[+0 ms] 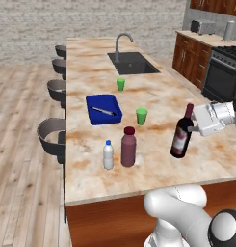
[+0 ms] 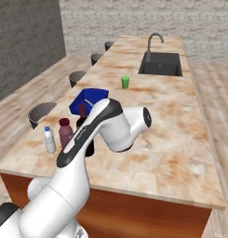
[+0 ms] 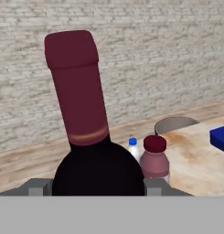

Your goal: Place the drinks on the dining counter in a tight cluster.

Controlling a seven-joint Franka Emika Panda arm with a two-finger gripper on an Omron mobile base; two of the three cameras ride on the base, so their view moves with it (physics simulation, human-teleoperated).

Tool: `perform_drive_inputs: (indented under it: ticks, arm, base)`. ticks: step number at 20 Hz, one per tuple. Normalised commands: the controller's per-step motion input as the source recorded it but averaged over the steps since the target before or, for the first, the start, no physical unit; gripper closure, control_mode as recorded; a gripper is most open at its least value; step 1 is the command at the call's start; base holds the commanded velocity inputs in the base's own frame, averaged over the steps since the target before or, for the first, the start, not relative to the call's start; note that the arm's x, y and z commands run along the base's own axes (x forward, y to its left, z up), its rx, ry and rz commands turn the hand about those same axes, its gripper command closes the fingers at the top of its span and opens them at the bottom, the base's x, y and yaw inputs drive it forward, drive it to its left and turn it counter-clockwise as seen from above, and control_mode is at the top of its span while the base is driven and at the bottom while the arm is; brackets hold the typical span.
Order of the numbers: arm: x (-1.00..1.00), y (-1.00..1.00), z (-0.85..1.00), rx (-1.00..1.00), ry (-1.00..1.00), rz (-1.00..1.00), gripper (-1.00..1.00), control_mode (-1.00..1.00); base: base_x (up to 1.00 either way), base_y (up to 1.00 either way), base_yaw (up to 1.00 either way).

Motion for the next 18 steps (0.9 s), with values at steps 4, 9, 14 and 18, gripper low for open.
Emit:
perform_drive_inputs:
  ticks: [4, 9, 14, 18]
  arm:
    - [0.56, 0.36, -0.06, 0.0, 0.0, 0.0, 1.0, -1.0]
    - [0.74, 0.36, -0.17, 0.0, -0.01, 0.0, 1.0, -1.0]
    - [0.87, 0.17, -0.41, 0.0, -0.04, 0.0, 1.0, -1.0]
    - [0.71, 0.09, -0.35, 0.0, -0.05, 0.0, 1.0, -1.0]
  base:
    - [0.0, 0.0, 0.0]
    - [0.0, 0.0, 0.0]
    - [0.0, 0.0, 0.0]
    - [0.0, 0.0, 0.0]
